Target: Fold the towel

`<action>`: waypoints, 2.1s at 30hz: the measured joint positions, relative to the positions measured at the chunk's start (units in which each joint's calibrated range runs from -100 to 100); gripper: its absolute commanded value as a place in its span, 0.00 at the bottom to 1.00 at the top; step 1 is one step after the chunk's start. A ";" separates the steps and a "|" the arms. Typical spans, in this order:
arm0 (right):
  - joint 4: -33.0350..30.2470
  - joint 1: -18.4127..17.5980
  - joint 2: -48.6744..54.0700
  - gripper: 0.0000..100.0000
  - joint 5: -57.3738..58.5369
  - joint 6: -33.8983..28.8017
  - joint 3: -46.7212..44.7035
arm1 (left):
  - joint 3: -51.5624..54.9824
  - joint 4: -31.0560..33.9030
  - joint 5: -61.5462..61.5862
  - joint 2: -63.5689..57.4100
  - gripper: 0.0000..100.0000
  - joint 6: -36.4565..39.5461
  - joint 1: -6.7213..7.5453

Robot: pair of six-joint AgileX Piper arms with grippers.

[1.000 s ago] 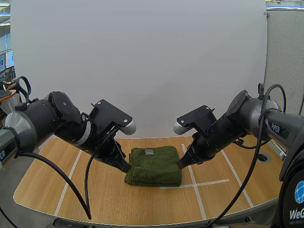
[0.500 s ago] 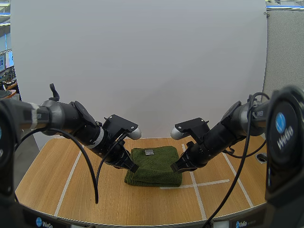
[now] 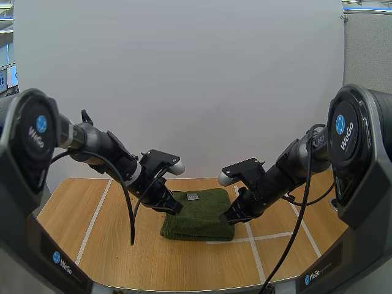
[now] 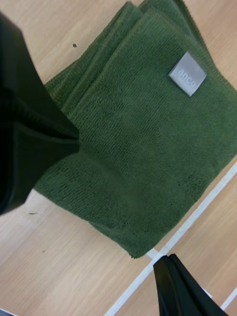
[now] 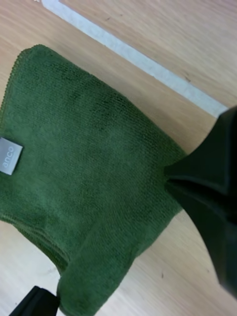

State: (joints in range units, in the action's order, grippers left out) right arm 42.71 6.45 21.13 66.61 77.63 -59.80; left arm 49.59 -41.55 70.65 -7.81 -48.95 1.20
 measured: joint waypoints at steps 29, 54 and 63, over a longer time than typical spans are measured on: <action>10.80 -0.21 -17.94 0.00 -6.73 9.58 0.72 | -0.69 -4.62 -6.96 17.82 0.00 -5.41 0.00; 10.48 -0.24 -10.30 0.00 -2.80 5.65 15.84 | -15.03 -3.06 -6.57 6.51 0.00 -1.07 0.00; 10.48 -0.24 -21.06 0.00 -2.62 4.87 23.52 | -22.21 -3.06 -4.93 17.59 0.00 0.32 0.00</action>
State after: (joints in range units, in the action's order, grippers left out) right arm 53.19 6.21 0.07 63.99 82.50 -36.28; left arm 27.39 -44.60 65.72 9.77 -48.63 1.20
